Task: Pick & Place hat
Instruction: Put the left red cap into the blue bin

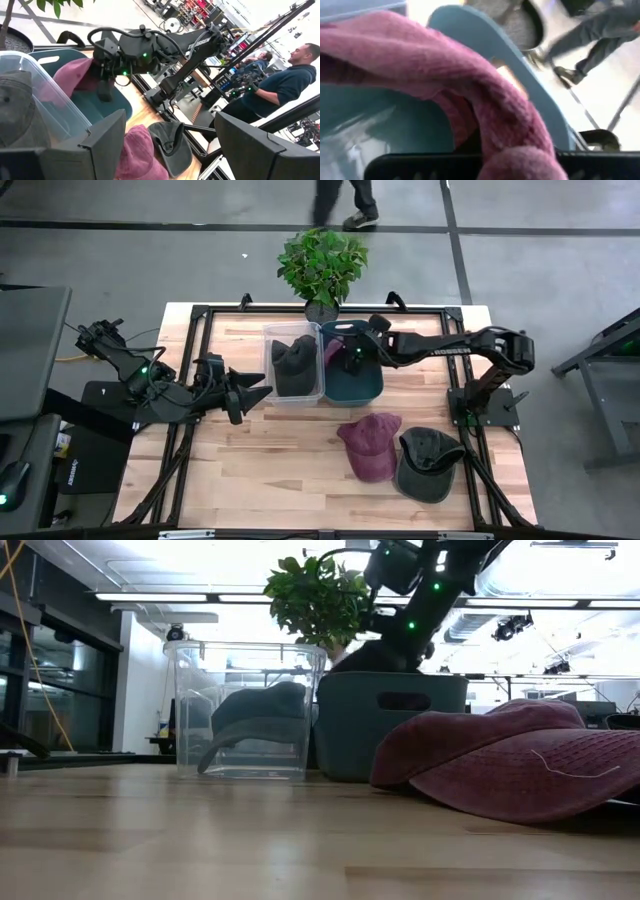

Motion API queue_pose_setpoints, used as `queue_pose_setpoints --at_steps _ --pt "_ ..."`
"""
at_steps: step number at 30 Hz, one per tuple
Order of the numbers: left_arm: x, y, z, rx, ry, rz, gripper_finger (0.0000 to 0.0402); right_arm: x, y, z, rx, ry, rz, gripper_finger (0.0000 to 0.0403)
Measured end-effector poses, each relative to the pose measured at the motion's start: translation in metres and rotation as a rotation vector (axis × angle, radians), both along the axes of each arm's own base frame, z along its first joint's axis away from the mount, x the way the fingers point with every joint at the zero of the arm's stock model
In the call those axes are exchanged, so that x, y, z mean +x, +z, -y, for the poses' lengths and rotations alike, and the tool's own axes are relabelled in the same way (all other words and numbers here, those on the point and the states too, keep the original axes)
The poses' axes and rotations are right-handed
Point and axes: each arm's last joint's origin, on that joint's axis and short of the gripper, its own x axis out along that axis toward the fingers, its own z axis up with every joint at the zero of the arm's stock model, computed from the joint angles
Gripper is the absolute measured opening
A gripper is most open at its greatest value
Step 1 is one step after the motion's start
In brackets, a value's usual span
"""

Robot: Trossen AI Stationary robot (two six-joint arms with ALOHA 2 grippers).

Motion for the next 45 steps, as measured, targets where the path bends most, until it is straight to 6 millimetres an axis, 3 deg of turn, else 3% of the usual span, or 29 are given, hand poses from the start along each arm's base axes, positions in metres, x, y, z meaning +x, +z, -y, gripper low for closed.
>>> queue_pose_setpoints --at_steps 8,15,32,40,45 --pt "0.000 0.000 0.000 -0.010 0.002 0.003 0.0289 0.004 -0.007 -0.003 0.076 0.146 -0.040 0.0006" --pt "0.000 0.000 0.000 -0.010 0.000 0.003 0.0289 0.004 -0.008 -0.005 0.130 0.214 -0.042 0.0046" --pt "0.000 -0.001 0.000 -0.014 0.002 -0.001 0.0289 -0.002 -0.002 -0.013 0.291 0.309 -0.011 0.0245" --pt "-0.001 -0.003 -0.001 -0.020 0.006 -0.015 0.0289 -0.010 0.007 -0.030 0.444 0.416 -0.013 0.0259" --pt "-0.001 -0.003 -0.001 -0.023 0.007 -0.015 0.0289 -0.016 0.019 -0.043 0.429 0.458 0.001 0.0259"
